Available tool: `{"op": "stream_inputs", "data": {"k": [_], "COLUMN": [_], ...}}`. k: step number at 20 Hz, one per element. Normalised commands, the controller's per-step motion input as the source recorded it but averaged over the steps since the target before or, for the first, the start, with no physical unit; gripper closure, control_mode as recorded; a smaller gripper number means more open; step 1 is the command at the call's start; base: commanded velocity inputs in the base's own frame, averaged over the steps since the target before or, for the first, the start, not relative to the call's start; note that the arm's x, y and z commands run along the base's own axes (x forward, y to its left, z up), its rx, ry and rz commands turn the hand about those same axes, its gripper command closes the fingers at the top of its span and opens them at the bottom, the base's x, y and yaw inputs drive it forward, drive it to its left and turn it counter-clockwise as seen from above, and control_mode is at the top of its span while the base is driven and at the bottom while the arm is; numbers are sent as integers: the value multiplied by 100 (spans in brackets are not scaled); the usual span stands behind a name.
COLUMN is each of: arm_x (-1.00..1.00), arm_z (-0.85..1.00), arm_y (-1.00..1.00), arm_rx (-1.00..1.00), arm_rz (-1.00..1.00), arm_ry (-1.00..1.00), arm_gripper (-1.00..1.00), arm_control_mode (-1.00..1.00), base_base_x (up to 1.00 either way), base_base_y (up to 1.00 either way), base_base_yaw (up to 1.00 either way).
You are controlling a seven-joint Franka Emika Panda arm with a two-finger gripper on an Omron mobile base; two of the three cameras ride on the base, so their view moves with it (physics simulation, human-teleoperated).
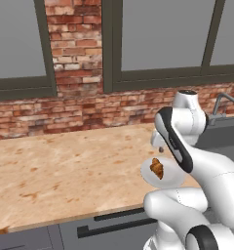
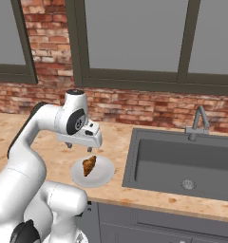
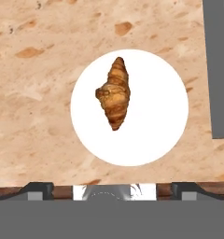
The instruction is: Place the pastries on the plates.
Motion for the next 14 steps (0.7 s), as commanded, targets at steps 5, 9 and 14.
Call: {"op": "stream_inputs", "data": {"k": [5, 9, 14], "arm_x": [-21, -20, -37], "arm_z": [49, 41, 25], "arm_y": [2, 17, 16], "arm_rx": [0, 0, 0], "arm_rz": [0, 0, 0], "arm_ry": [0, 0, 0], "arm_gripper": [-100, -100, -100], "arm_control_mode": [-100, -100, -100], "base_base_x": [0, 0, 0], "base_base_y": [0, 0, 0], "base_base_yaw": [0, 0, 0]}}
